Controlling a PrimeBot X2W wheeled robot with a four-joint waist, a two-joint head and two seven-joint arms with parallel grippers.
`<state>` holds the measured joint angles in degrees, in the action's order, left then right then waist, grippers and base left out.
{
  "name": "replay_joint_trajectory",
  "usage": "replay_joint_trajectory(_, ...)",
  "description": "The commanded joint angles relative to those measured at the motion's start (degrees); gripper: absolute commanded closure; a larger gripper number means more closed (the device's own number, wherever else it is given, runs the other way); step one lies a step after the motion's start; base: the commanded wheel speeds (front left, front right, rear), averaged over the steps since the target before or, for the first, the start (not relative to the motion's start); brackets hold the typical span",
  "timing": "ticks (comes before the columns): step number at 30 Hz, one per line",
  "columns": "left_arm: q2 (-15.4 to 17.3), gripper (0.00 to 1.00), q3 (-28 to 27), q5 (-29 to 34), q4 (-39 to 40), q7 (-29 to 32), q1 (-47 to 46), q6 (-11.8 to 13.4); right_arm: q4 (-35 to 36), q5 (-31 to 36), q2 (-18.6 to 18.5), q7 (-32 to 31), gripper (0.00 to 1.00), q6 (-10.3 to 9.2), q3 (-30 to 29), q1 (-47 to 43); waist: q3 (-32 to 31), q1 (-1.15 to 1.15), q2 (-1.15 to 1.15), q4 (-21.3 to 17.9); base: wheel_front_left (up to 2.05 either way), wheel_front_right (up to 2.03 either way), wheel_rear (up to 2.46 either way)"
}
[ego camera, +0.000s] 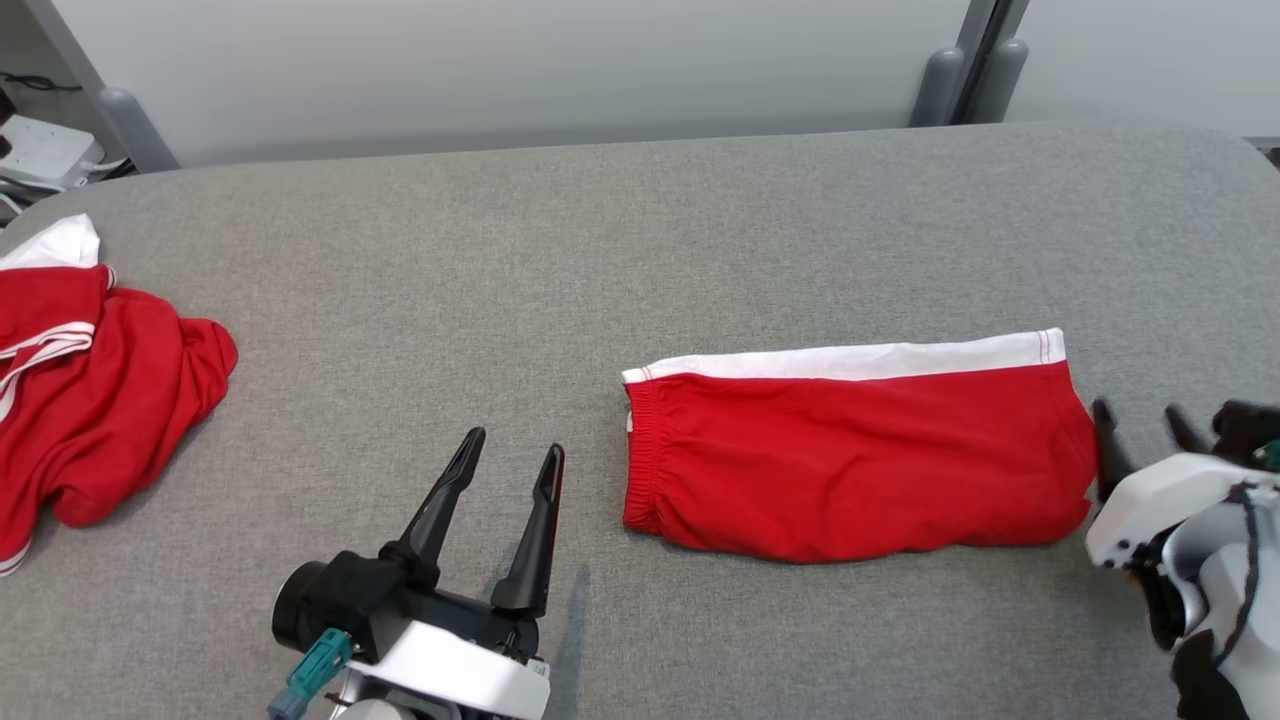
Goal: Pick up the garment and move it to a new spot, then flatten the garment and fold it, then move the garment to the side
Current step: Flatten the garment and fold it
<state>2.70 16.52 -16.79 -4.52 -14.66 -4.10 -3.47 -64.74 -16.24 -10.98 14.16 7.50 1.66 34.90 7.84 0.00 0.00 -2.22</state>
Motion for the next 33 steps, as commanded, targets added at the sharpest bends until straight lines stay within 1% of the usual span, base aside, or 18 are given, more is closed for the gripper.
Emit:
replay_joint_trajectory(1,0.18,0.00,-2.18,-0.09,1.44,-0.34,-0.60,0.17,5.49,2.24,-0.57,0.82,0.00,-0.01,-0.44,-2.24,-0.29,0.00,0.00,-0.28,0.00,0.00,0.00)
replay_joint_trajectory(4,0.18,0.00,-2.94,-0.19,1.49,-0.34,-0.16,0.64,18.06,6.96,1.14,0.83,0.00,-0.01,-2.28,-8.08,-0.84,0.00,0.00,-0.58,0.00,0.00,0.00)
replay_joint_trajectory(5,0.18,0.00,-3.18,-0.19,1.50,-0.34,-0.04,0.87,22.22,8.39,1.82,0.83,0.00,-0.01,-2.03,-10.22,-1.01,0.00,0.00,-0.65,0.00,0.00,0.00)
replay_joint_trajectory(8,0.18,0.00,-3.66,-0.32,1.38,-0.34,0.38,1.20,32.27,11.11,3.43,0.83,0.00,-0.01,-2.14,-16.75,-1.79,0.00,0.00,-0.78,0.00,0.00,0.00)
replay_joint_trajectory(11,0.18,0.00,-3.89,-0.53,1.18,-0.34,0.91,1.34,39.83,11.48,4.35,0.83,0.00,-0.01,-1.44,-22.64,-2.76,0.00,0.00,-0.82,0.00,0.00,0.00)
replay_joint_trajectory(13,0.18,0.00,-4.11,-0.69,1.24,-0.34,1.25,1.51,43.08,11.45,4.12,0.83,0.00,-0.01,-0.20,-26.18,-3.25,0.00,0.00,-0.89,0.00,0.00,0.00)
replay_joint_trajectory(17,0.18,0.00,-4.36,-0.68,1.35,-0.34,1.69,1.59,47.19,11.47,3.43,0.84,0.00,-0.01,0.07,-31.31,-3.75,0.00,0.00,-0.94,0.00,0.00,0.00)
replay_joint_trajectory(22,0.18,0.00,-4.30,-0.77,1.12,-0.34,2.10,1.61,49.67,10.78,3.36,0.84,0.00,-0.01,-0.52,-35.29,-4.37,0.00,0.00,-0.88,0.00,0.00,0.00)
replay_joint_trajectory(27,0.18,0.00,-4.39,-0.61,0.88,-0.34,2.41,1.70,49.83,10.24,4.37,0.84,0.00,-0.01,-2.78,-38.12,-4.71,0.00,0.00,-1.03,0.00,0.00,0.00)
replay_joint_trajectory(33,0.18,0.00,-4.28,-0.43,0.83,-0.34,2.50,1.63,48.74,9.74,5.23,0.84,0.00,-0.01,-3.39,-37.41,-4.66,0.00,0.00,-1.23,0.00,0.00,0.00)
